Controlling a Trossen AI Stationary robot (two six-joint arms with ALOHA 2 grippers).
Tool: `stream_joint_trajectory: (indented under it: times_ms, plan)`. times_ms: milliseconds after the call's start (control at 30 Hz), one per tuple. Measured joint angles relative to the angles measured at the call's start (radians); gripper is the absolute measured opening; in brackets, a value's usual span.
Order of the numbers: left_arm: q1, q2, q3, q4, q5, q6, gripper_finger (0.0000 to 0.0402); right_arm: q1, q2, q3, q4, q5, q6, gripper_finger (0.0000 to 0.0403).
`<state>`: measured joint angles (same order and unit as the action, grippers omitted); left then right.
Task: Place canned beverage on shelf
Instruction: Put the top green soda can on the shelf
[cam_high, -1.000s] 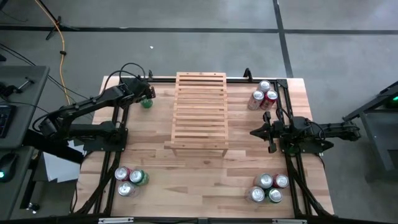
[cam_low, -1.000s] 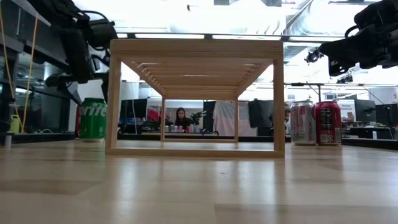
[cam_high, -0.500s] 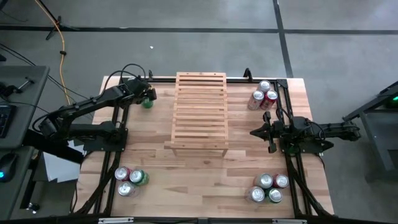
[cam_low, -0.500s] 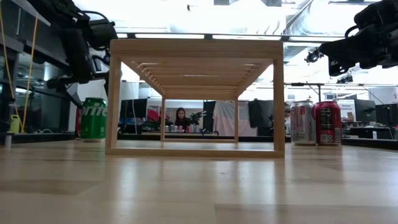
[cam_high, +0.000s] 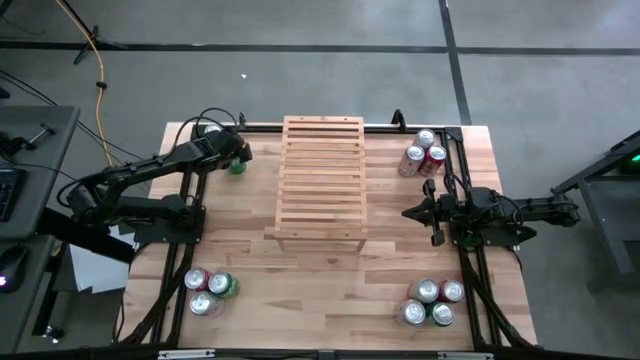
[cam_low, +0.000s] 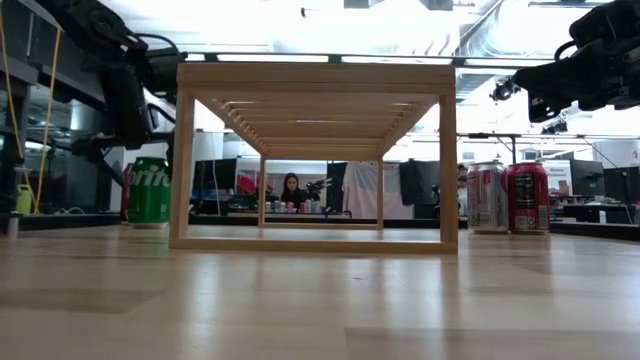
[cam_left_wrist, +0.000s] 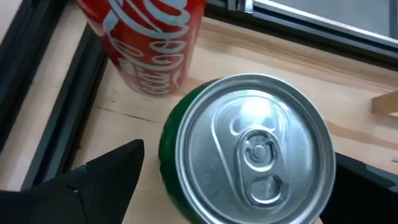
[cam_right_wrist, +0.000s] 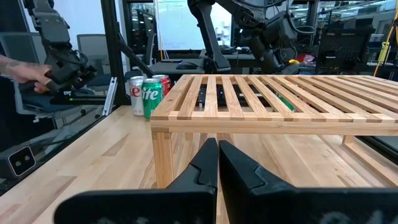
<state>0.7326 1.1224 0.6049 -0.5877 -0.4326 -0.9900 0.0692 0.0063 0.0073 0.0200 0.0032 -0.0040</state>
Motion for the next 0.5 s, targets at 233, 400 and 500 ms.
stream_joint_trajectory:
  times_ms: [233,400,500]
  plan:
    - [0.0,0.004,0.0,0.042,-0.057,0.016,0.0394,0.0,0.0,0.0,0.0,0.0,0.0,0.0]
    - [0.0,0.004,0.0,0.061,-0.049,0.024,0.0385,0.0,0.0,0.0,0.0,0.0,0.0,0.0]
    - [-0.001,0.004,0.0,0.06,-0.044,0.022,0.0363,0.0,0.0,0.0,0.0,0.0,0.0,0.0]
